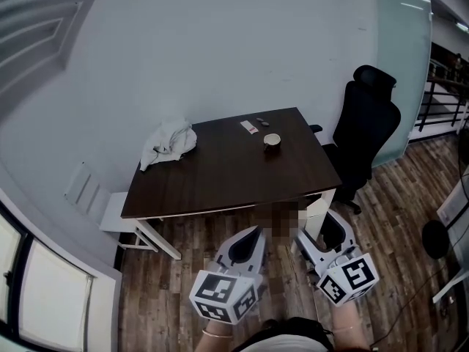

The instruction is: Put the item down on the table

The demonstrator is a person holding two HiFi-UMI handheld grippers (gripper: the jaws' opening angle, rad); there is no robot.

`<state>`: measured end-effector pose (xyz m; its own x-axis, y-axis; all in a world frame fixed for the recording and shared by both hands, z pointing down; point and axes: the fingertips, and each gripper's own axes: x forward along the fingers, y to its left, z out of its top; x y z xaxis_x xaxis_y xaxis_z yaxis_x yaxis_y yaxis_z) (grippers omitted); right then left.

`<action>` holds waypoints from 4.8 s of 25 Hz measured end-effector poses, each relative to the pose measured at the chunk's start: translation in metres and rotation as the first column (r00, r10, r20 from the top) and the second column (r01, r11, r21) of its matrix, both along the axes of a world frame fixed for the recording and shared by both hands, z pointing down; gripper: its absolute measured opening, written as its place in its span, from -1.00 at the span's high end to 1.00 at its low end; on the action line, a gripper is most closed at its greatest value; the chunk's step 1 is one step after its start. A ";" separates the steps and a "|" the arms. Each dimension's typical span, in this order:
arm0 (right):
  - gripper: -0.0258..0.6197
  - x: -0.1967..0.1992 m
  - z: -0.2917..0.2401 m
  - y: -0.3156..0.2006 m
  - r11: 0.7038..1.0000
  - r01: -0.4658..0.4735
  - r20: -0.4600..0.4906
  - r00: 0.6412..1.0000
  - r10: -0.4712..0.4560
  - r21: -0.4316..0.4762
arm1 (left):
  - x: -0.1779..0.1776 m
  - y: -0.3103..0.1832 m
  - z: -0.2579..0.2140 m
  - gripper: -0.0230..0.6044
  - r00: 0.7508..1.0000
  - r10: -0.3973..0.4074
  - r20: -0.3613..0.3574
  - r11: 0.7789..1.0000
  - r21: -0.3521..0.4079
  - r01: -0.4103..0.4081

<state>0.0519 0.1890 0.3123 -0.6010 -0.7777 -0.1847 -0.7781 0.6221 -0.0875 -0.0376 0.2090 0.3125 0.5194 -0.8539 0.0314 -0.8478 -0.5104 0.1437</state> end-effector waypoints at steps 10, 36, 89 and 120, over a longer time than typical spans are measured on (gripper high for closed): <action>-0.01 -0.017 0.000 -0.033 1.000 -0.011 -0.018 1.000 0.011 0.009 | -0.014 -0.033 0.008 0.87 1.000 0.004 -0.031 1.000 -0.017 -0.005; -0.01 -0.024 0.052 -0.294 0.998 0.019 -0.142 0.989 -0.027 -0.057 | -0.018 -0.285 0.038 0.87 0.999 -0.047 -0.004 0.998 -0.041 0.047; 0.00 -0.109 0.257 -0.565 0.931 0.059 -0.546 0.796 -0.262 -0.361 | -0.092 -0.531 0.120 0.87 0.999 -0.014 -0.030 0.991 -0.136 0.009; 0.04 -0.167 0.324 -0.633 0.865 0.051 -0.635 0.658 -0.406 -0.500 | -0.124 -0.594 0.144 0.87 0.997 0.043 -0.068 0.982 -0.182 -0.055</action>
